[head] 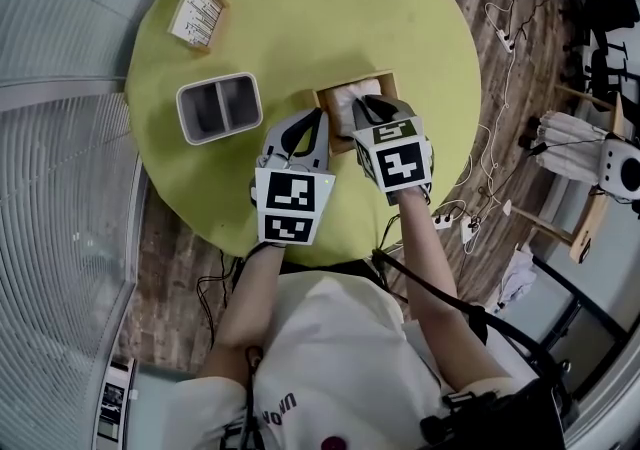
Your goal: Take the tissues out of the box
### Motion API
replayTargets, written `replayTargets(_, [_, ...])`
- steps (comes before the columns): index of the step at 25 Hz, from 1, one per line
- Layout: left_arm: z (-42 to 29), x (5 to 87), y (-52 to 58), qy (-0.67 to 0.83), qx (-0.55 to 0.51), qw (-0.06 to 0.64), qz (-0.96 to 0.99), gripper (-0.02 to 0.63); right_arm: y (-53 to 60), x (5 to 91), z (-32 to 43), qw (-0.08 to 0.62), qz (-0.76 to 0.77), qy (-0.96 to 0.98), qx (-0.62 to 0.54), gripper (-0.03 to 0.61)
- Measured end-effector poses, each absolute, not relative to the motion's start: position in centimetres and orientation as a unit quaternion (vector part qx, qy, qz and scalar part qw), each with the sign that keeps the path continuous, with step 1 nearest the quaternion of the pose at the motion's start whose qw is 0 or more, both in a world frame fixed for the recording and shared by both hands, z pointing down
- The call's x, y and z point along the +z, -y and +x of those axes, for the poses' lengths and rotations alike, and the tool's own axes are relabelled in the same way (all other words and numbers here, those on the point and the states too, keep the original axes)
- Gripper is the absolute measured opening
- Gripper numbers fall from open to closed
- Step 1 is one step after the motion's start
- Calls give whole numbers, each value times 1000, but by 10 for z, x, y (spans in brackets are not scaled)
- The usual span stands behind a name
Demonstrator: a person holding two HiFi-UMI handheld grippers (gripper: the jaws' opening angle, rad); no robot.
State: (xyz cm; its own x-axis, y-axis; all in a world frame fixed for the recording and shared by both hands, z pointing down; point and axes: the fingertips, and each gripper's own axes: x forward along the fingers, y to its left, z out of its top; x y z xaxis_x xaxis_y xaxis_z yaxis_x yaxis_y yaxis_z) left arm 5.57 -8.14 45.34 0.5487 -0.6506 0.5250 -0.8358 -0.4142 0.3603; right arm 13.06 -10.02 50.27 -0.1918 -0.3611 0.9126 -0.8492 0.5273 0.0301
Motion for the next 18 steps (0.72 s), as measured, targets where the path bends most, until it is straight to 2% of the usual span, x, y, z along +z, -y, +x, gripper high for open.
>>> replayTargets(18, [47,456,83,456,145,315,820,9,100,487,133,466,431,733,244,46])
